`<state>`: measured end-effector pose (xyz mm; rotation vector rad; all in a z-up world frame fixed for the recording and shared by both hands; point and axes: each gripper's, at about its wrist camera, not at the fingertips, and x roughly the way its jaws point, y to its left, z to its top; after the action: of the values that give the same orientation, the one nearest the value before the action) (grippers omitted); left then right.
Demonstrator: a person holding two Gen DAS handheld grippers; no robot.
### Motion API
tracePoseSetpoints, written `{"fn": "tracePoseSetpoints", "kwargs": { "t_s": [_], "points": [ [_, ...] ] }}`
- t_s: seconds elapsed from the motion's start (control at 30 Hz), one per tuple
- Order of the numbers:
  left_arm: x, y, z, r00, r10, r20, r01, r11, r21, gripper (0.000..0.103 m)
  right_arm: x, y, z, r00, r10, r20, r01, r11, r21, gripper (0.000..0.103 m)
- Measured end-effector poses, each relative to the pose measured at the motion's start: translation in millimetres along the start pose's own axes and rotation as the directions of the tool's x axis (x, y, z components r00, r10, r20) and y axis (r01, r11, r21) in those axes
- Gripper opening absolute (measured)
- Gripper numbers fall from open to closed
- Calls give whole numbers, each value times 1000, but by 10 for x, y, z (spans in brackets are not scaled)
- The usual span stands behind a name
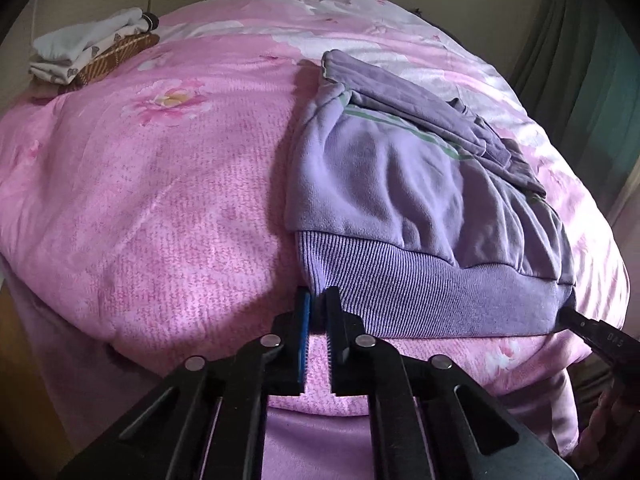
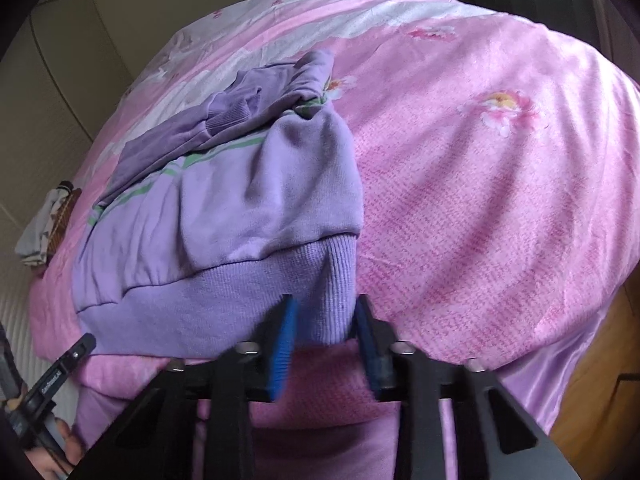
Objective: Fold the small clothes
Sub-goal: 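Grasp the ribbed hem with the left tool while the right tool grasps it too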
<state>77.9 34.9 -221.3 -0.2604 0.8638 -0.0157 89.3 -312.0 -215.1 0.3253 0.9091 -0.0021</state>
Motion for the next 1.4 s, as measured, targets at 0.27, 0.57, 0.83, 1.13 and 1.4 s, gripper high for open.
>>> {"fn": "tracePoseSetpoints", "kwargs": {
  "t_s": [0.27, 0.57, 0.83, 1.13, 1.4],
  "points": [
    [-411, -48, 244, 994, -24, 110, 26, 1000, -11, 7, -397, 51, 123, 992, 43, 117, -45, 999, 17, 9],
    [-744, -260, 920, 961, -78, 267, 79, 997, 6, 7, -889, 86, 635, 953, 126, 275, -145, 988, 49, 9],
    [-546, -329, 1652, 934, -99, 343, 122, 991, -48, 7, -828, 281, 1345, 919, 154, 364, -184, 982, 48, 9],
    [228, -487, 2507, 942, -72, 328, 88, 996, -34, 7, -197, 480, 2251, 916, 126, 381, -170, 982, 86, 9],
    [1115, -494, 2849, 972, -18, 235, 29, 999, -44, 7, 651, 549, 2774, 944, 85, 319, -120, 989, 92, 9]
  ]
}}
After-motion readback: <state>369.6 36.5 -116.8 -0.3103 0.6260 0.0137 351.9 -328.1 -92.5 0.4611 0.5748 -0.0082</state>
